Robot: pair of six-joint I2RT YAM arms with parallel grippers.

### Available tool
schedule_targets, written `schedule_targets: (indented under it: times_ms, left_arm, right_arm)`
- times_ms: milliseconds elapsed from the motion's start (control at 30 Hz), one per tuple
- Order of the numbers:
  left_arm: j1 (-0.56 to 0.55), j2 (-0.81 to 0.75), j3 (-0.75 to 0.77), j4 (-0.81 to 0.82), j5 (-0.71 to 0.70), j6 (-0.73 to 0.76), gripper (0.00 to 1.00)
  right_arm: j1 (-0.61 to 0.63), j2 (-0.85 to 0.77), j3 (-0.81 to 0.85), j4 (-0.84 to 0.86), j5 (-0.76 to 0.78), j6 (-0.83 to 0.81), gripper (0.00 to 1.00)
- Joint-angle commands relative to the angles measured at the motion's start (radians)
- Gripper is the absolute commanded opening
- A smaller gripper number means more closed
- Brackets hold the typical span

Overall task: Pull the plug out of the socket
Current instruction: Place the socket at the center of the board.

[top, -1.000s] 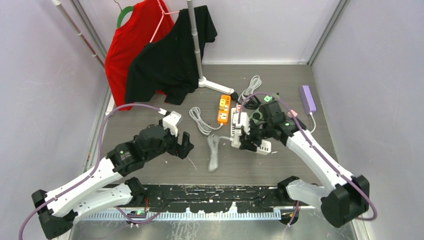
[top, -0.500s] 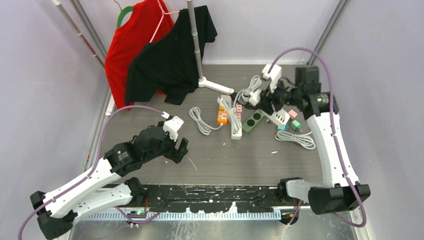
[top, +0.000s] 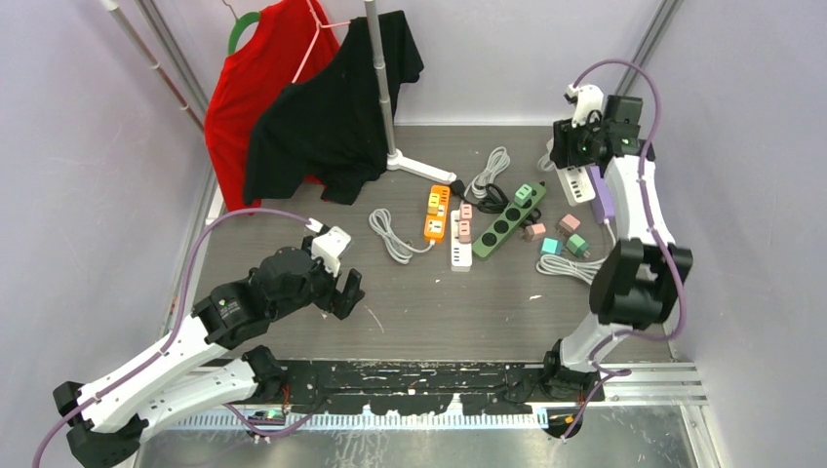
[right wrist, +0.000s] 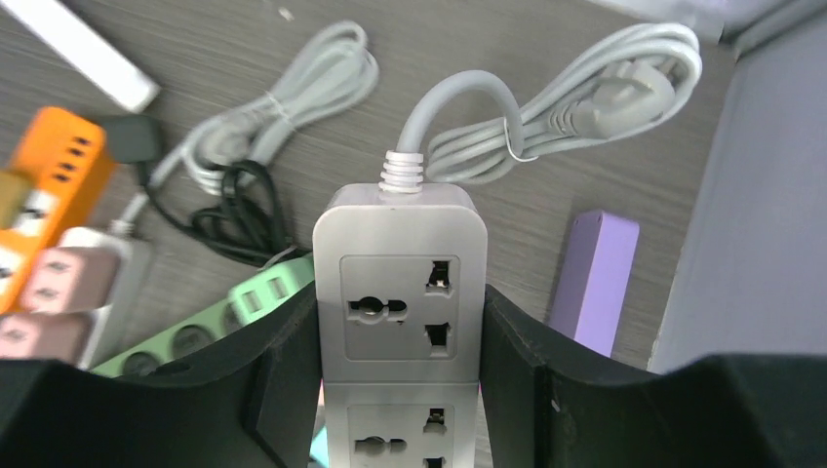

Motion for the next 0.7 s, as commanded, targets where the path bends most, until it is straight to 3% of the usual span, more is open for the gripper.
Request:
schedule_targets:
  times_ms: [0,200,433,500,667]
  left_arm:
    - [0.003,-0.013,-0.001,0.031,0.019,0.019,0.82]
    - [0.004,-0.014,-0.004,0.034,0.02,0.021,0.82]
    - [0.003,-0.01,-0.003,0.038,0.027,0.026,0.83]
    - [0.003,-0.008,-0.003,0.038,0.027,0.027,0.83]
    - [0.004,0.001,-0.003,0.042,0.034,0.031,0.83]
  right_arm:
    - [-0.007,0.129,0.094,0.124,0.102,0.005,0.01]
    - [-0.028,0.343,0.159,0.138,0.216,0.03,0.02]
    - [-0.036,0.529,0.212,0.152,0.357,0.047,0.12]
    - [-0.035,0.55,0.217,0.15,0.382,0.043,0.2]
    - [-0.042,0.536,0.207,0.143,0.385,0.041,0.6]
